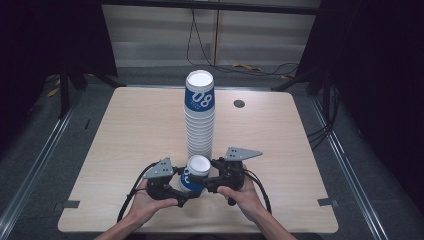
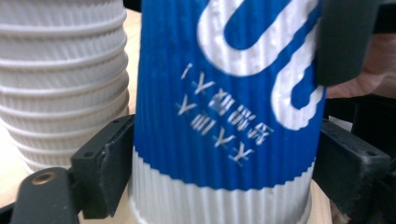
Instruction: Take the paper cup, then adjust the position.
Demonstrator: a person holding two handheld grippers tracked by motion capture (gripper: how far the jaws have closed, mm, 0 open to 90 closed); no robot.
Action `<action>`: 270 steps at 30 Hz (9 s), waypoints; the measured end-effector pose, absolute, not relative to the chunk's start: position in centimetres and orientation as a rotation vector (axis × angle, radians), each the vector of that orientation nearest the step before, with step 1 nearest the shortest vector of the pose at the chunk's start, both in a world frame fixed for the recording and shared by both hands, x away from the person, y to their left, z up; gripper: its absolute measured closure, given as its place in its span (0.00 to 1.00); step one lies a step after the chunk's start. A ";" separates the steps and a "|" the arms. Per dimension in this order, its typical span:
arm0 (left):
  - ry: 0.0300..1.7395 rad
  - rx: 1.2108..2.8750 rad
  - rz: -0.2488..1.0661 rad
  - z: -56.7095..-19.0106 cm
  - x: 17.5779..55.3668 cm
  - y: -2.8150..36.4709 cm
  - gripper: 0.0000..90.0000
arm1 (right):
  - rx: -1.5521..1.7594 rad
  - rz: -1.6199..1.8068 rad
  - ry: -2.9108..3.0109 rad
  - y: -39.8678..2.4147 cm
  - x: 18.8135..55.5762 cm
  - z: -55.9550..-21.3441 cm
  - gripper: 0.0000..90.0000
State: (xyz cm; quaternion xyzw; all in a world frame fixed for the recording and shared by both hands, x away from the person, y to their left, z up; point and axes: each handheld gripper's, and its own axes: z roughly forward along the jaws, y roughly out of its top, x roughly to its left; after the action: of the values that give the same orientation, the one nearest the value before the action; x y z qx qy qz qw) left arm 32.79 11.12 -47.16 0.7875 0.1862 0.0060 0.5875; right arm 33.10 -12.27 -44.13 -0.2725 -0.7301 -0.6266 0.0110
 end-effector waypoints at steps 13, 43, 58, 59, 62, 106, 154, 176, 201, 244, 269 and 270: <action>0.402 1.867 0.044 -46.7 32.5 11.1 0.24 | -0.819 -1.953 -2.287 -12.3 32.9 -43.9 0.30; 0.396 1.962 0.039 -46.7 32.8 11.8 0.25 | -0.858 -1.747 -2.384 -13.0 33.0 -43.3 0.16; 0.427 2.029 0.017 -46.2 33.2 12.7 0.25 | -0.876 -1.650 -2.470 -14.6 33.2 -42.7 0.16; 0.430 2.029 0.016 -46.2 33.2 12.8 0.25 | -0.870 -1.636 -2.479 -14.7 33.3 -42.7 0.16; 0.424 2.054 0.020 -46.0 33.2 12.9 0.26 | -0.846 -1.606 -2.511 -14.6 33.3 -42.6 0.16; 0.340 2.369 0.028 -46.2 32.9 11.7 0.27 | -0.593 -1.097 -2.913 -12.4 33.0 -43.0 0.21; 0.066 2.536 0.117 -44.5 31.8 8.0 0.26 | -0.371 -0.966 -2.929 -10.7 32.6 -42.0 0.31; 0.048 2.499 0.092 -44.5 31.8 8.2 0.23 | -0.356 -0.974 -2.903 -11.1 32.6 -42.0 0.32; 0.185 2.318 0.112 -43.2 32.5 10.7 0.20 | -0.477 -1.007 -2.934 -12.6 32.7 -42.2 0.32; 0.307 2.048 0.074 -44.8 32.8 13.8 0.18 | -0.609 -1.513 -2.687 -16.2 32.9 -43.1 0.32; 0.326 1.899 0.015 -45.1 32.6 14.2 0.17 | -0.574 -1.865 -2.381 -17.0 33.2 -44.6 0.32; 0.319 1.889 0.000 -45.1 32.6 14.3 0.17 | -0.572 -1.872 -2.375 -17.0 33.2 -44.6 0.32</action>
State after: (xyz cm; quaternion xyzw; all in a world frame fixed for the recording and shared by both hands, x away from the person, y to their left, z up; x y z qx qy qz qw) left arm 32.64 14.26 -45.12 0.8064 0.1362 -0.0002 0.5754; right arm 33.18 -16.98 -44.59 -0.1859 -0.7713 -0.6079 0.0318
